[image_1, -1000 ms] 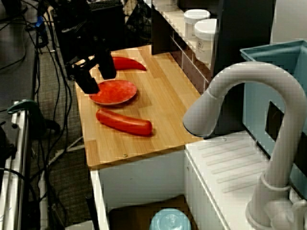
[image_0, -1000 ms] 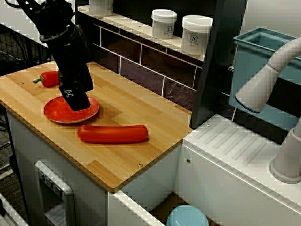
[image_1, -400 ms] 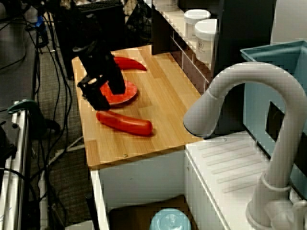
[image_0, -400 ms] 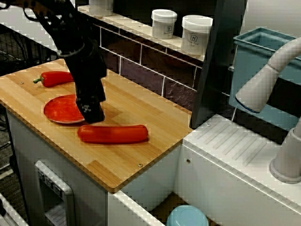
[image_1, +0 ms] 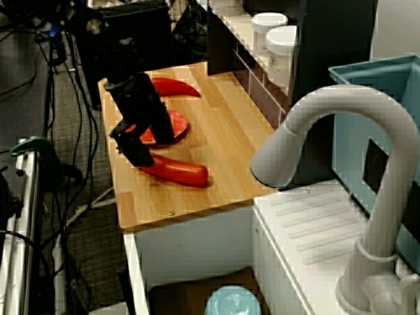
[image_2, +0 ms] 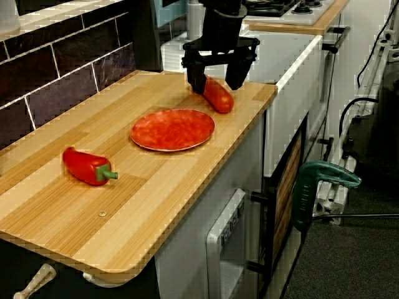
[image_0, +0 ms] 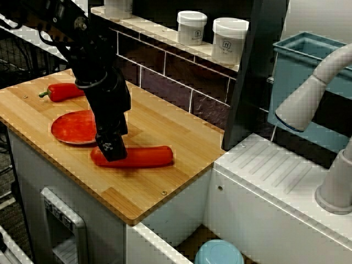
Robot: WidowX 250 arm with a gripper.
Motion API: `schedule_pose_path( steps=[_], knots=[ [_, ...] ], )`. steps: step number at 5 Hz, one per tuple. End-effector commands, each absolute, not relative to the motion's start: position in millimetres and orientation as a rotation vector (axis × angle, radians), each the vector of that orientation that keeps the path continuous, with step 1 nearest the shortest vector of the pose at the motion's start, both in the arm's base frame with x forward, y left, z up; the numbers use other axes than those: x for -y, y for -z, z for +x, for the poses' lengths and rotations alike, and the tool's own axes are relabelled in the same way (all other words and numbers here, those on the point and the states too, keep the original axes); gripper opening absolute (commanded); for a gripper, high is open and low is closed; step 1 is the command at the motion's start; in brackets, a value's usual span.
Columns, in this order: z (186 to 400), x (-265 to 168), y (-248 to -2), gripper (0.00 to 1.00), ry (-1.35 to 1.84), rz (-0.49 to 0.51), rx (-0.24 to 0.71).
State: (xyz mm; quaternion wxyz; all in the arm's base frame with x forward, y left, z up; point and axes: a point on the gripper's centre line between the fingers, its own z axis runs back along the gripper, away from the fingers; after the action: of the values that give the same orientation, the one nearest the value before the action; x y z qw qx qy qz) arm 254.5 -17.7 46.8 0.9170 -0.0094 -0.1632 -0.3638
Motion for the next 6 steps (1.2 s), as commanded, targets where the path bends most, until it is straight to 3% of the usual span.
schedule_pose_path(
  steps=[1,2,3,4,6],
  knots=[
    [256,9,-37,1.0,0.726,0.022,0.35],
    [258,5,-32,1.0,0.723,0.024,0.338],
    [259,-3,-37,0.0,0.703,0.003,0.327],
    [261,-11,-45,0.0,0.687,-0.021,0.313],
    [260,-42,-94,0.0,0.619,-0.093,0.362]
  ],
)
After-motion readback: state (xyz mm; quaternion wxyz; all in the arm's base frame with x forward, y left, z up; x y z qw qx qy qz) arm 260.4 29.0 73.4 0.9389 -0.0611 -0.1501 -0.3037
